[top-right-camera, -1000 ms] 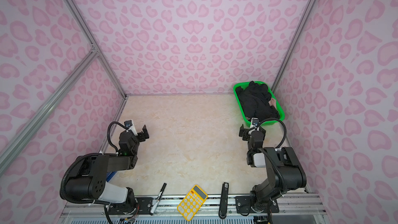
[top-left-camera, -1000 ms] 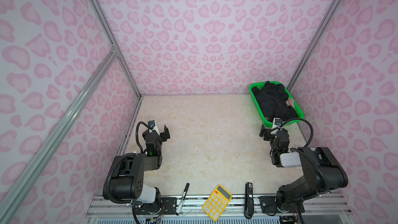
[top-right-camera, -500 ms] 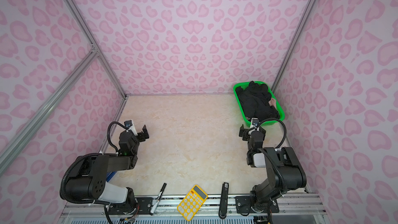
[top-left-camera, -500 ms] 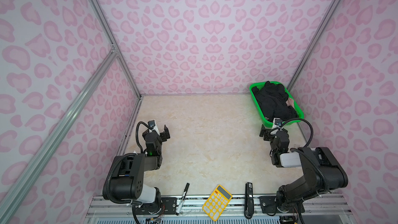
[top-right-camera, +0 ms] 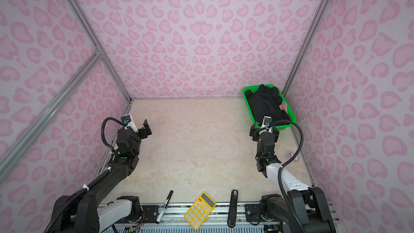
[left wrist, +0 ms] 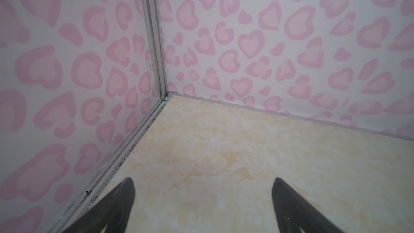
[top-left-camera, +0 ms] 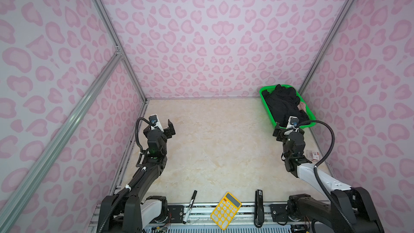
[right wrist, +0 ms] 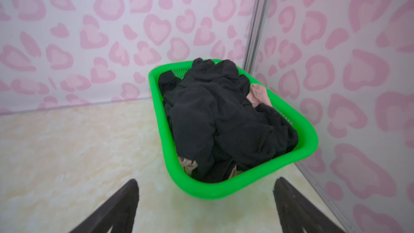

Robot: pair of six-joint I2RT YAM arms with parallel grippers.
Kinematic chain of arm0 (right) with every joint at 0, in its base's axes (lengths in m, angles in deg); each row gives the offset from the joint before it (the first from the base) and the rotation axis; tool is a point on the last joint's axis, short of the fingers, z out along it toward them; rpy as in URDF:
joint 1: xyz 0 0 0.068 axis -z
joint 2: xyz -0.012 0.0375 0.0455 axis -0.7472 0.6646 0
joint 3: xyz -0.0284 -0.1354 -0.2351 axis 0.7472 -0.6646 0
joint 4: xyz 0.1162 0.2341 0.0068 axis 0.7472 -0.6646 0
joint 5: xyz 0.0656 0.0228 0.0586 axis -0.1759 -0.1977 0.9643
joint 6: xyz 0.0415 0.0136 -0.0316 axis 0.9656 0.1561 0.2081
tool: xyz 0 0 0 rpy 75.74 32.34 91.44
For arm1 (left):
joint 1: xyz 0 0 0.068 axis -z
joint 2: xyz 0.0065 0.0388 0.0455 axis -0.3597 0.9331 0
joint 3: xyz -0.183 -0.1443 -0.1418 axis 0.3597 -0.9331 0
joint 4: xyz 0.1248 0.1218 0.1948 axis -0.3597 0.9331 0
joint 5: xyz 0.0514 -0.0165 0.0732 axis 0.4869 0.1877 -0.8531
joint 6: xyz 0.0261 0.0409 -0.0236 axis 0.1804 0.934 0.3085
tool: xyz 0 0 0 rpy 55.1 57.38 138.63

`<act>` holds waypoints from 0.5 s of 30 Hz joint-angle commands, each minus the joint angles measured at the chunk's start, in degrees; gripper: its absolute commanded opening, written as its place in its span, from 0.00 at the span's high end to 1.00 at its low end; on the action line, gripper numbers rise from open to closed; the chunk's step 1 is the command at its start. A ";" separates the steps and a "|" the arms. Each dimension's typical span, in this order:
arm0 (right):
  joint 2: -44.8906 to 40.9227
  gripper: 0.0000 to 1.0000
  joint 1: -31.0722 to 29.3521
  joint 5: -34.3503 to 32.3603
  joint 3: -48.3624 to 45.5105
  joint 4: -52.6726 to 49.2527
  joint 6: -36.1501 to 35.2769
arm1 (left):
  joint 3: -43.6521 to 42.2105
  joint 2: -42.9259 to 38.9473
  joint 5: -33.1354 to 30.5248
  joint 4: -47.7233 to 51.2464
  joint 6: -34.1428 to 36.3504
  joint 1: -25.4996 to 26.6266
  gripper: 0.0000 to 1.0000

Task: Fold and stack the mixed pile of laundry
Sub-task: 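Reach the right gripper into the green basket while the left arm rises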

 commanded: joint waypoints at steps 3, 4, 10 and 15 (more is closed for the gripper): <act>5.15 0.07 4.60 3.98 20.71 -36.21 3.76 | 11.94 -2.33 1.02 23.37 -2.07 1.69 0.03; 6.68 0.07 4.84 4.29 23.83 -38.71 3.43 | 13.79 -2.59 0.61 25.53 -1.63 2.51 0.03; 21.02 0.15 8.49 13.45 45.29 -54.17 3.81 | 24.91 -3.32 5.08 40.77 0.21 3.50 0.03; 34.01 0.23 10.27 17.56 58.78 -60.70 5.43 | 30.37 -4.25 12.26 48.82 0.75 3.53 0.03</act>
